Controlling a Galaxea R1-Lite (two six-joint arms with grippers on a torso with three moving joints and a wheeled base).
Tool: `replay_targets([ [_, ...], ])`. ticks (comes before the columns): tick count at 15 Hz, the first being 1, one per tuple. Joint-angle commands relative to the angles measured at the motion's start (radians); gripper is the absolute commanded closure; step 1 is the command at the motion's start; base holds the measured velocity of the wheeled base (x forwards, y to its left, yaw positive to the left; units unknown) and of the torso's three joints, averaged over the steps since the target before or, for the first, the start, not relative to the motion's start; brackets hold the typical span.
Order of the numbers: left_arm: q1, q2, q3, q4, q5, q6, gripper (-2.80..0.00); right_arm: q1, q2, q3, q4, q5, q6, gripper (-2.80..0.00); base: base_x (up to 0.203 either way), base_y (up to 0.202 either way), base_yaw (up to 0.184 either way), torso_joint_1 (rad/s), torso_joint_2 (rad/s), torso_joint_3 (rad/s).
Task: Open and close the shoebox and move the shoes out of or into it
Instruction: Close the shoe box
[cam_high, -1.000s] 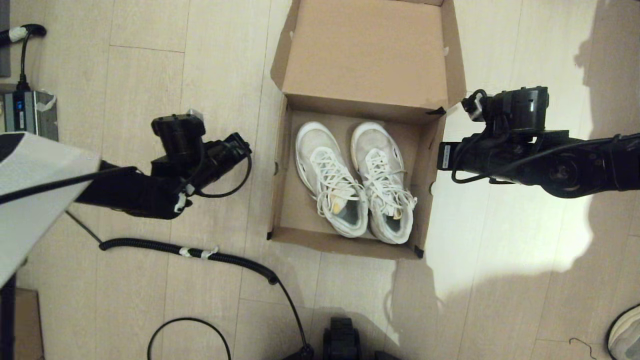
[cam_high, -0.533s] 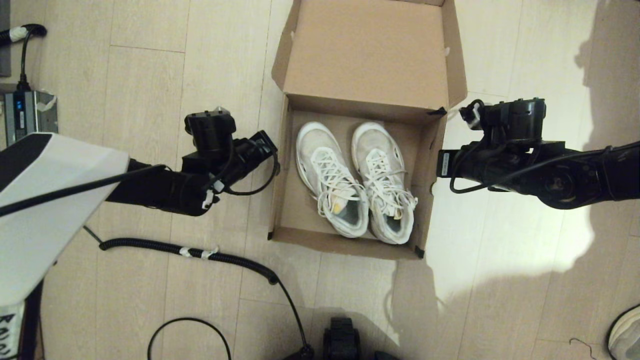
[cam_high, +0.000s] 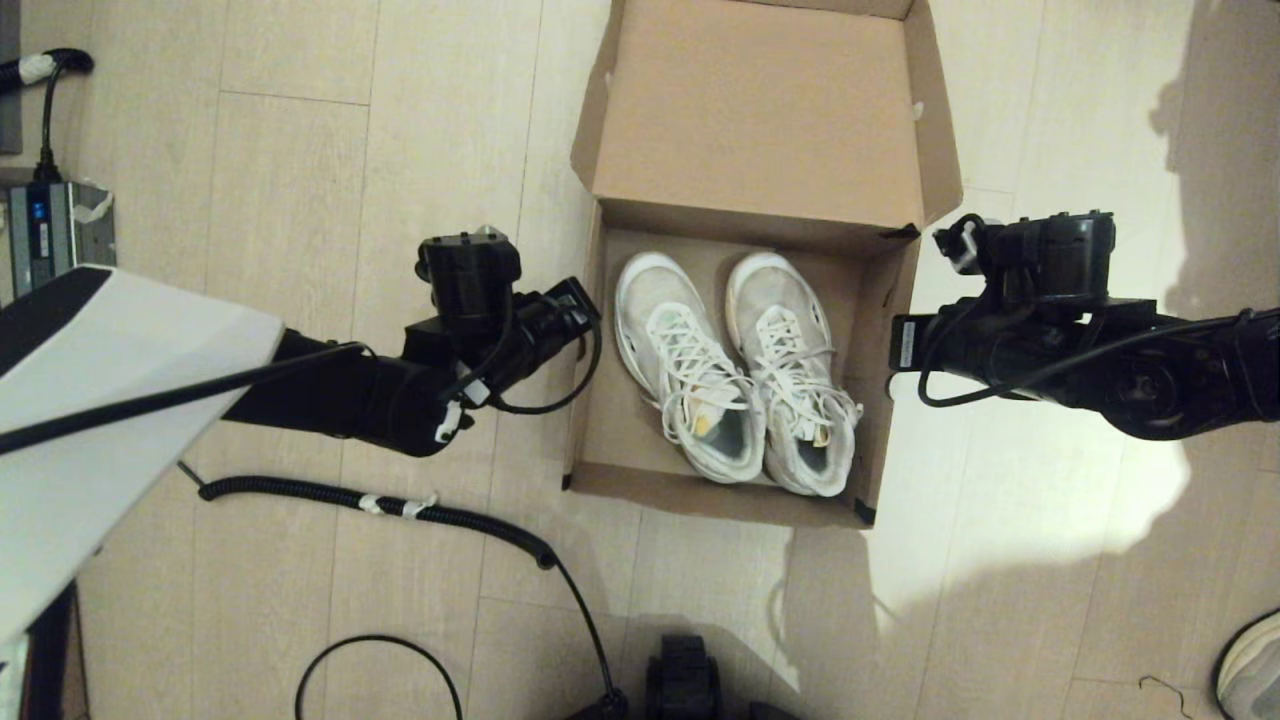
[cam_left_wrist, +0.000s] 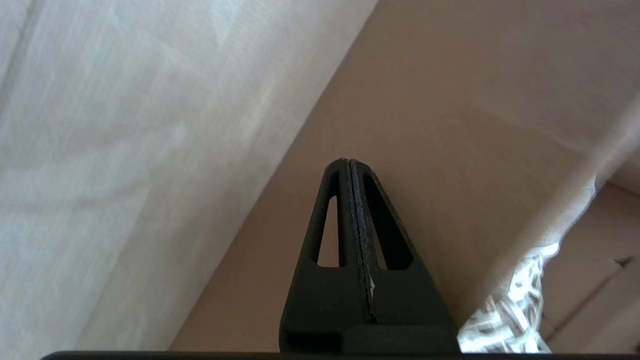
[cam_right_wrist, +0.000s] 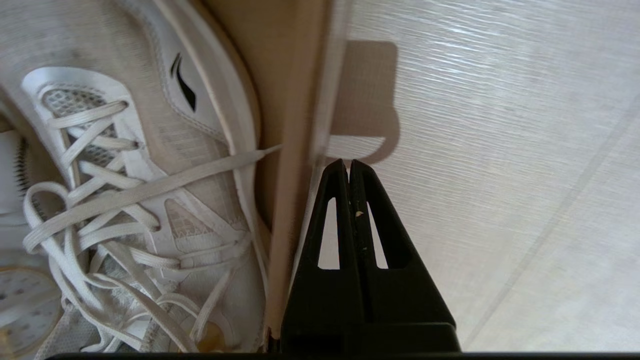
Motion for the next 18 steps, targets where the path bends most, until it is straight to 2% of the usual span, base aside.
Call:
replay_targets([
  [1, -0.026, -0.027, 0.032, -0.007, 0.016, -0.005, 0.00, -0.011, -0.028, 0.018, -0.002, 0.000, 0.000, 0.00, 0.000, 0.000, 0.000, 0.000, 0.00, 0.000],
  [4, -0.059, -0.055, 0.088, -0.009, 0.028, -0.013, 0.00, -0.017, -0.062, 0.089, -0.004, 0.001, 0.003, 0.00, 0.000, 0.000, 0.000, 0.000, 0.00, 0.000],
  [9, -0.087, -0.111, 0.245, -0.026, 0.050, -0.014, 0.00, -0.024, -0.076, 0.168, -0.034, 0.002, 0.008, 0.00, 0.000, 0.000, 0.000, 0.000, 0.00, 0.000],
  [12, -0.097, -0.119, 0.383, -0.119, 0.053, -0.011, 0.00, -0.017, -0.096, 0.246, -0.041, 0.006, 0.010, 0.00, 0.000, 0.000, 0.000, 0.000, 0.00, 0.000],
  [18, -0.113, -0.117, 0.604, -0.317, 0.069, -0.011, 0.00, 0.031, -0.123, 0.434, -0.173, 0.007, 0.014, 0.00, 0.000, 0.000, 0.000, 0.000, 0.00, 0.000],
])
